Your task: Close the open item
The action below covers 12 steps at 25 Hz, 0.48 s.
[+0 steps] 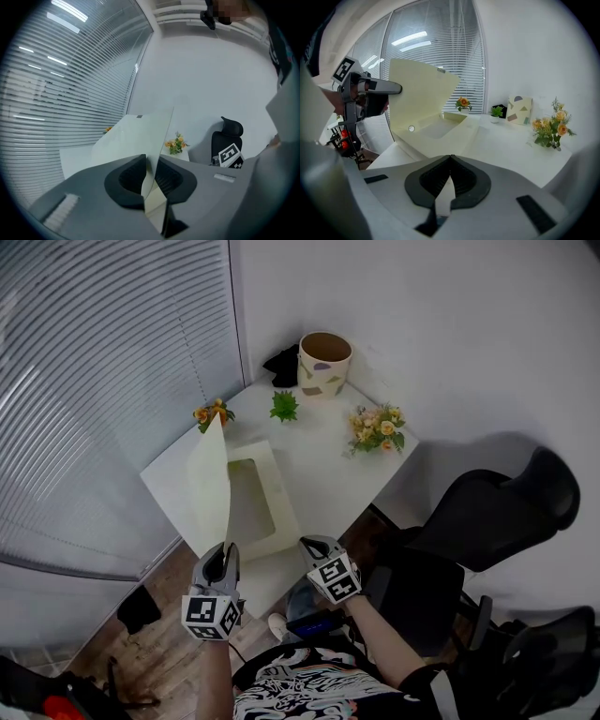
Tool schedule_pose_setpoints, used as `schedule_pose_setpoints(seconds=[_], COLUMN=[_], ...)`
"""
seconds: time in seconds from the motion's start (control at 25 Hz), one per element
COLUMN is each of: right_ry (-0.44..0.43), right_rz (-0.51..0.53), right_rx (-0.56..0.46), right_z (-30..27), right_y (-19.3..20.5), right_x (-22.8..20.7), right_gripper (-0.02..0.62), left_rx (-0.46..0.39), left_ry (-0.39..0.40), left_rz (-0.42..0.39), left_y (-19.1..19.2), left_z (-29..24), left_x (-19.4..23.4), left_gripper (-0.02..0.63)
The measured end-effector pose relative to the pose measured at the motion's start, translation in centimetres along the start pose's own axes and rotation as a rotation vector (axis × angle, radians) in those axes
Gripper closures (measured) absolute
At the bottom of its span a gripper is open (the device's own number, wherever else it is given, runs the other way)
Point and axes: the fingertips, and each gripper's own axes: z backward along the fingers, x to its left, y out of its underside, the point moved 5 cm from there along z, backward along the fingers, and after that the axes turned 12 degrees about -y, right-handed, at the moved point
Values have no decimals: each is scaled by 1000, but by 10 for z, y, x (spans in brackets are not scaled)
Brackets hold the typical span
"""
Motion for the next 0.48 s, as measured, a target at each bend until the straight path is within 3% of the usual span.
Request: schedule_pose_setpoints(seconds=[0.48], right_ry=[-23], right_rz=[-14], right_rx=[-6], right_z=[1], right_y=[1], right_x=[-1], right_gripper=[594], left_rx=[60], left_ry=[55], left_rz=[-42], left_y=[9], left_z=[-20], left_x=[-21], left_gripper=[558])
